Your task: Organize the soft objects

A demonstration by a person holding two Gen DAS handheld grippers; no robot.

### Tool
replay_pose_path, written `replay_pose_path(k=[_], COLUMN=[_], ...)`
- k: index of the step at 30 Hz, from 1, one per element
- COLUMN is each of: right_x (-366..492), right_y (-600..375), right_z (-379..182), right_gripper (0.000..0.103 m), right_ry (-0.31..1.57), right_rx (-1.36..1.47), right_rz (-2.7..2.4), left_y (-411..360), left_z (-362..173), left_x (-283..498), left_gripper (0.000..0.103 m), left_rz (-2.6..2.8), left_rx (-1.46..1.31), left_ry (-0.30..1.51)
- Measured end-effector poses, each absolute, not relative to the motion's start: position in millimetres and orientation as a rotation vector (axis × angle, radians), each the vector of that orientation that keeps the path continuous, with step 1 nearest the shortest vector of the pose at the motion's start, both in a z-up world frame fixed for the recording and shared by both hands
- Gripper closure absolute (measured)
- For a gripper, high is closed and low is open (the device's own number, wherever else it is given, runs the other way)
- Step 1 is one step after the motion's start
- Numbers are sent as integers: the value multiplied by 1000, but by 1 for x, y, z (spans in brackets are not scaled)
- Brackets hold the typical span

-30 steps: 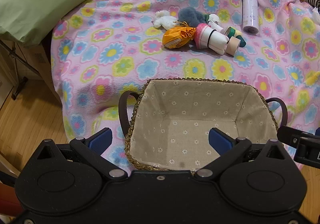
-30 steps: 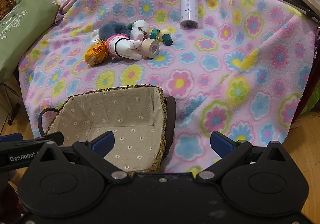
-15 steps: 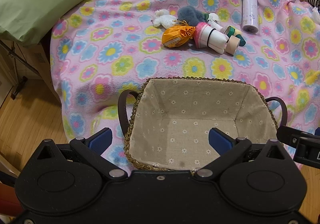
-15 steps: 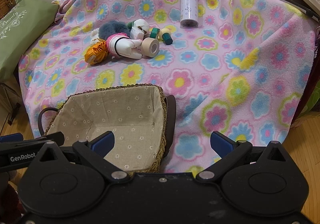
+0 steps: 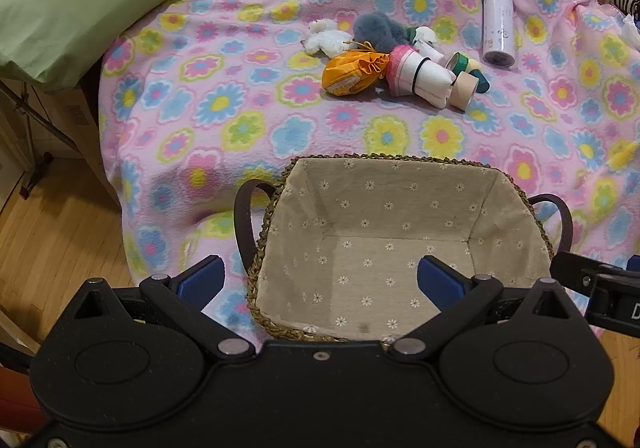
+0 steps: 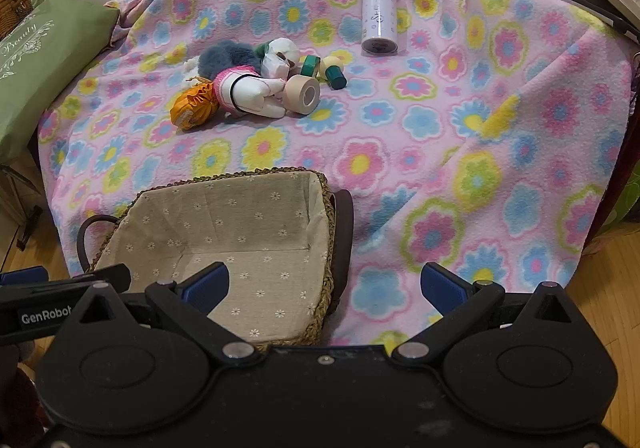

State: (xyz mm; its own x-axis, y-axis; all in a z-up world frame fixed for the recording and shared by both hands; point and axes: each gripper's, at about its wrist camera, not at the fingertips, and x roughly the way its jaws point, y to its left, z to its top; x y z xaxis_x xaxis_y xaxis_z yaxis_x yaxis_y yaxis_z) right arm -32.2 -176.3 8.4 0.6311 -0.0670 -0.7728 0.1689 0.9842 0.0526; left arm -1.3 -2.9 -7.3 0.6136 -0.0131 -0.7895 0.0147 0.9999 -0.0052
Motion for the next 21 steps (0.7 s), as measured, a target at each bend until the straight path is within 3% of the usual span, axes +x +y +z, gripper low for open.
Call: replay_pose_path(k=[21], right_x=[-33], right_y=[-175], right_z=[8], right_gripper=[1], right_ry=[878], right_rx=[123], right_rz=[-133], left_y=[-3], left_z=[-5], left_x=[0], left_gripper=[4], left_rz=[-36], left_rx=[-7], left_ry=[925])
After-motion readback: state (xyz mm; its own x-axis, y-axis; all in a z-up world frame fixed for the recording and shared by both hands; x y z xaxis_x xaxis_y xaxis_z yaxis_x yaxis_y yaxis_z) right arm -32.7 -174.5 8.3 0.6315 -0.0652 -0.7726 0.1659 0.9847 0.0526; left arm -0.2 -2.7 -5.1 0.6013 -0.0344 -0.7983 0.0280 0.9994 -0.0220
